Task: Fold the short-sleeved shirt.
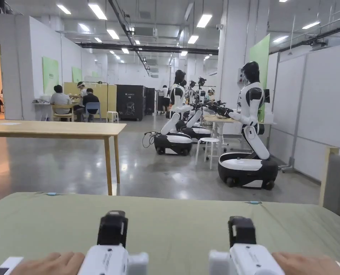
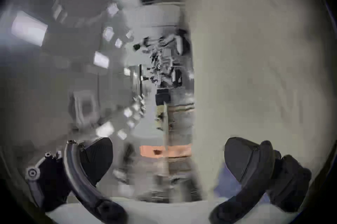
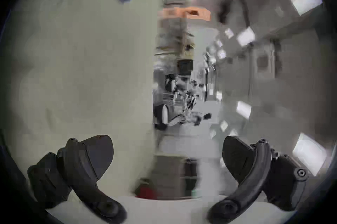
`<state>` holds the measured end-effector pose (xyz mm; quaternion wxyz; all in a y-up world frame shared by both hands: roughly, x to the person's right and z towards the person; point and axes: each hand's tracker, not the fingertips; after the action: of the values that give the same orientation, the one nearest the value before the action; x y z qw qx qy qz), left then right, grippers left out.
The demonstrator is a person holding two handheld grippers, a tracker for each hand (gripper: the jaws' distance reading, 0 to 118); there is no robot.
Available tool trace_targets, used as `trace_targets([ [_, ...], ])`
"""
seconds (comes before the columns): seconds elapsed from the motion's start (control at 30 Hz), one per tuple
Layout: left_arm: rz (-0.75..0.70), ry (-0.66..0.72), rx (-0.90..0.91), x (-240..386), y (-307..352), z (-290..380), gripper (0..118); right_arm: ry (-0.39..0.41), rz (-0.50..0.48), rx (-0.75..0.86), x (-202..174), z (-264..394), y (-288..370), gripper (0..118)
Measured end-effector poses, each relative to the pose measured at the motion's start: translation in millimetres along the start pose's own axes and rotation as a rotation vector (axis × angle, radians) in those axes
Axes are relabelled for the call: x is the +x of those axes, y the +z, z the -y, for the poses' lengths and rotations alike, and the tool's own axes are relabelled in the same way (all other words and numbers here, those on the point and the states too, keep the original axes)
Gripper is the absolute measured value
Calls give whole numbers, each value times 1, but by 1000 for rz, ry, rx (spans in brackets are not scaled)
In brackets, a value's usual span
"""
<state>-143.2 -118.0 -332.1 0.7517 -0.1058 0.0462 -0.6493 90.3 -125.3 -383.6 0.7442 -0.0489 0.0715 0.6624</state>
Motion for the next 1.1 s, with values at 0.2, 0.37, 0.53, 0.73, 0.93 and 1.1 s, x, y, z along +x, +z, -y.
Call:
trace_targets([
  [0.2, 99, 1336, 102, -84, -5, 38, 118, -1296, -173, 139, 71, 27, 12, 118],
  [0.37, 13, 1525, 141, -62, 7, 43, 118, -1608, -107, 182, 46, 35, 23, 118],
  [0.53, -17, 1459, 108, -54, 8, 39, 118, -1491, -59, 141, 39, 29, 23, 118],
  [0.73, 57, 1489, 114, -48, 5, 40, 0, -1441, -16, 80, 45, 24, 27, 0],
  [0.93, 41, 1455, 89, -37, 10, 48, 0, -1403, -20, 118, 41, 18, 32, 0],
  [1.1, -30, 1464, -29, -37, 21, 108, 0, -1355, -129, 204, 27, -47, 22, 0],
])
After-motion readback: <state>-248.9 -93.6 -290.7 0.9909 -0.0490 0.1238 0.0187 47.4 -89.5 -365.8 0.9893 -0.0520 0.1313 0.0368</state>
